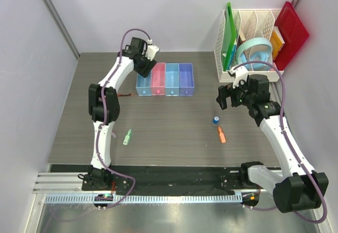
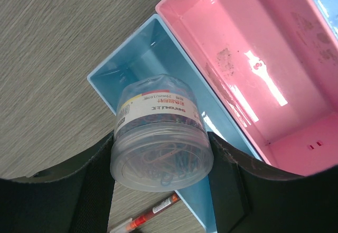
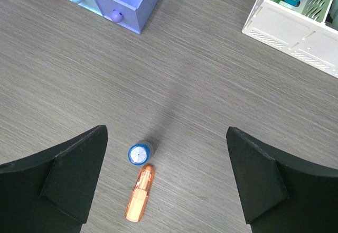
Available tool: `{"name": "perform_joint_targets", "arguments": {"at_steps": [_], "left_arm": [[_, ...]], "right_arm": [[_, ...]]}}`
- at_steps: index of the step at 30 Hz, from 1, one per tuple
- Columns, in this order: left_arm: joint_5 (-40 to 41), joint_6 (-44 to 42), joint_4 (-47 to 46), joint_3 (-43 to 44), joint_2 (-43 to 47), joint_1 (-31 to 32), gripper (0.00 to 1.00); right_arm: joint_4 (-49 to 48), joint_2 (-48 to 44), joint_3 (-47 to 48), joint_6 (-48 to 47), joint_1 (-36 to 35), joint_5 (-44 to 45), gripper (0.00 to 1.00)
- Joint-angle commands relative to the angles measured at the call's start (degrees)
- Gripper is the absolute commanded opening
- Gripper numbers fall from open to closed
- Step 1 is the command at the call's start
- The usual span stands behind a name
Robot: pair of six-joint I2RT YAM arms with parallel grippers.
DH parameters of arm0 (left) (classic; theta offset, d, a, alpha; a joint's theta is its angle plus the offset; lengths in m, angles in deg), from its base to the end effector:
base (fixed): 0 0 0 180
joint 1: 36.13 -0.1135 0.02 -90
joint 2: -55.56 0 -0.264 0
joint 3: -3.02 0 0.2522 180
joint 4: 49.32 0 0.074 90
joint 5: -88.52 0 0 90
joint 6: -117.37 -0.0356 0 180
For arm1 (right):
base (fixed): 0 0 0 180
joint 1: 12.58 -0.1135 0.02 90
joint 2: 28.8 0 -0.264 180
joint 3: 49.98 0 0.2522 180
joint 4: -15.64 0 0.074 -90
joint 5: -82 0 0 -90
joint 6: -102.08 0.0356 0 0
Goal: Sort the stationery into containers
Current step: Place the stationery in the storage box.
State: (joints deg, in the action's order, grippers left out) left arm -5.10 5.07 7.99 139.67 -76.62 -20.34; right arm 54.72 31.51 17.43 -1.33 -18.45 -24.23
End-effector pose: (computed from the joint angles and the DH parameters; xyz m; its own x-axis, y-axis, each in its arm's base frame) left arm 0.4948 -0.1423 0.2415 -0.5925 0.5611 -0.5780 0.5762 0.7966 0.1827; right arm 0.2290 0.0335 0.3167 -0.4350 -0.2686 -0.8594 -0.4471 0.8929 -0.0527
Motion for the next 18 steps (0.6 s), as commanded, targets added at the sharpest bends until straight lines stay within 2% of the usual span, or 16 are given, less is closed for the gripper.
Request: {"name": "perform_joint_targets", "arguments": {"at_steps": [1, 2, 4, 6, 7, 8, 11, 16, 18], "left_arm": [[1.94, -1.69, -0.83, 3.23, -0.97, 0.47, 0.11], [2.21, -1.86, -0.84, 3.32, -1.15, 0.47, 0.17], [2.21, -2.13, -0.92, 3.41, -1.33, 0.47, 0.18], [2.3, -2.22, -1.19, 3.41, -1.5, 0.47, 0.28], [2.21, -2.3, -1.62, 3.41, -1.41, 0.47, 0.36], [2.04, -2.22, -1.8, 3.32, -1.33, 0.47, 0.51], [1.86, -1.87, -2.68, 3.5, -1.24, 0.47, 0.71], [2.03, -1.51, -4.0, 3.85, -0.89, 0.47, 0.89], [2.21, -1.34, -4.44, 4.02, -0.8, 0.47, 0.91]], "right_arm": [[-1.94, -1.87, 0.05, -0.57, 0.42, -1.0, 1.0], [-1.94, -1.95, 0.14, -0.57, 0.51, -1.08, 1.0], [-1.94, -1.95, 0.05, -0.57, 0.6, -1.26, 1.0], [-1.85, -1.95, -0.03, -0.57, 0.59, -1.35, 1.0], [-1.94, -1.78, -0.03, -0.57, 0.51, -1.44, 1.0], [-1.94, -1.78, 0.05, -0.57, 0.59, -1.44, 1.0], [-1.94, -1.6, 0.05, -0.57, 0.68, -1.53, 1.0], [-1.85, -1.34, -0.03, -0.48, 0.6, -1.7, 1.0], [-1.85, -1.34, 0.05, -0.48, 0.6, -1.79, 1.0]]}}
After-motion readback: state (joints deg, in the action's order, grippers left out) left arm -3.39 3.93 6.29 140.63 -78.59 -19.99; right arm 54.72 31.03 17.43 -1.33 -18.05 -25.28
